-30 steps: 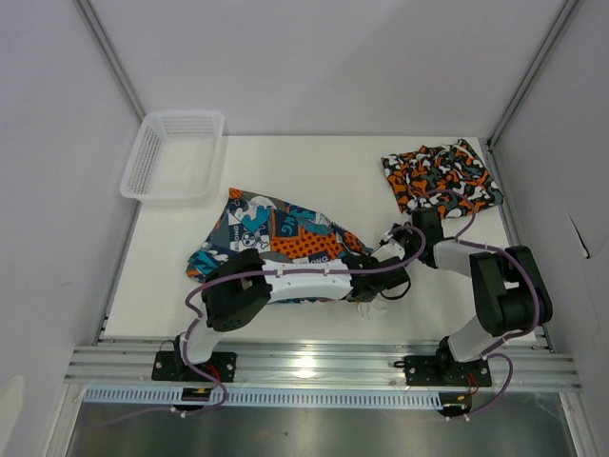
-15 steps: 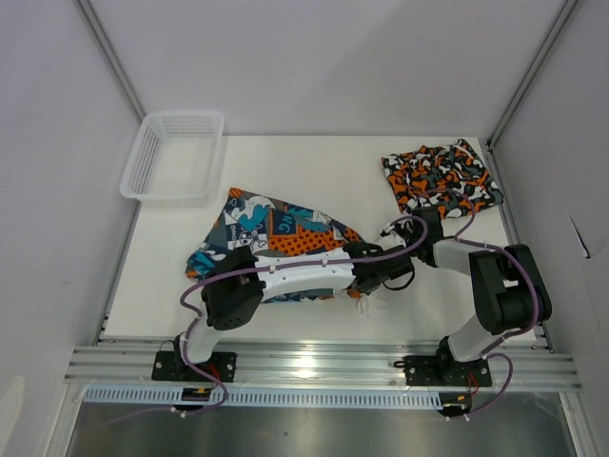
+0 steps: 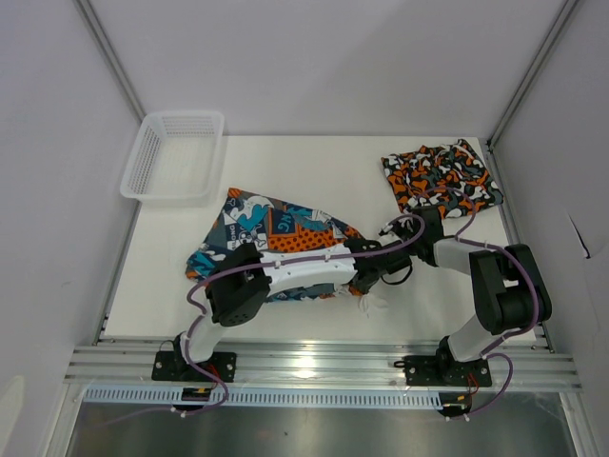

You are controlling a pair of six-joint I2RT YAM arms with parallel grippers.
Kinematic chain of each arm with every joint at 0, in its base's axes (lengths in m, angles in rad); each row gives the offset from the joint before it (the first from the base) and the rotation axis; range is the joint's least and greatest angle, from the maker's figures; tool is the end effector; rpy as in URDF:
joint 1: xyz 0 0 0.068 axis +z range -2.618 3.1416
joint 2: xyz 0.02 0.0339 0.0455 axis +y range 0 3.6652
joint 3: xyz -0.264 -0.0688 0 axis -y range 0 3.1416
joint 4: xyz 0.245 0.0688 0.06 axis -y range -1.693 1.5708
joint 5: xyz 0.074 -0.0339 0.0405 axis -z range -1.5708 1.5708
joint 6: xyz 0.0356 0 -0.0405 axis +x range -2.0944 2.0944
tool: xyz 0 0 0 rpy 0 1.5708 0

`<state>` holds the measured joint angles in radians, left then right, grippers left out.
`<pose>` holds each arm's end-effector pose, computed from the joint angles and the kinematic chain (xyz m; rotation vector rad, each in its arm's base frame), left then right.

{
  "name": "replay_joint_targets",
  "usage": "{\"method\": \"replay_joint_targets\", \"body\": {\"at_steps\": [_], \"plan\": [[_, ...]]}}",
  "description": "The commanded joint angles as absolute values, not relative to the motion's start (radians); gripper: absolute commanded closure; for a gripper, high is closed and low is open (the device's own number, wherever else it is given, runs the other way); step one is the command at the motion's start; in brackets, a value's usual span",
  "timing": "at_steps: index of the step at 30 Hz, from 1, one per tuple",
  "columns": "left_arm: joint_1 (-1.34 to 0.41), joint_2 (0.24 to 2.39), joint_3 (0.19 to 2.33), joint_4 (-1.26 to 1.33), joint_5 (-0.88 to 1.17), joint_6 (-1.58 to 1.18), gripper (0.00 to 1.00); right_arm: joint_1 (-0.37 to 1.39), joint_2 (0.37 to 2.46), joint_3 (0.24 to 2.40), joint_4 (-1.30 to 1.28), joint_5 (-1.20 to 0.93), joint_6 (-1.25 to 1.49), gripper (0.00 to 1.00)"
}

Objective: Fold and stack the shorts

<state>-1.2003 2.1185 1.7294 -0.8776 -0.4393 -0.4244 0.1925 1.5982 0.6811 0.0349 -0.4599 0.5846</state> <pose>0.1730 -0.4035 0.2001 0.9067 2.4553 0.1107 0.2827 0.0712 0.1376 0.2847 2.5239 0.8922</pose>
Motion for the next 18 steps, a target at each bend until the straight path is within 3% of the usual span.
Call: {"method": "replay_joint_targets", "body": {"at_steps": [1, 2, 3, 6, 10, 18], "plan": [[-1.180, 2.034, 1.701, -0.833, -0.427, -0.419, 0.53, 0.183, 1.592, 0.716, 0.069, -0.454, 0.577, 0.73], [-1.167, 2.014, 1.689, -0.821, -0.414, -0.419, 0.50, 0.180, 1.591, 0.715, 0.072, -0.456, 0.584, 0.67], [-1.160, 1.972, 1.680, -0.801, -0.401, -0.417, 0.45, 0.173, 1.586, 0.706, 0.080, -0.456, 0.589, 0.52], [-1.129, 1.877, 1.631, -0.756, -0.350, -0.413, 0.39, 0.152, 1.566, 0.669, 0.112, -0.475, 0.606, 0.32], [-1.065, 1.787, 1.556, -0.709, -0.301, -0.410, 0.36, 0.106, 1.554, 0.628, 0.155, -0.526, 0.621, 0.25], [-0.991, 1.703, 1.440, -0.598, -0.223, -0.420, 0.35, 0.055, 1.546, 0.476, 0.483, -0.689, 0.732, 0.17]]}}
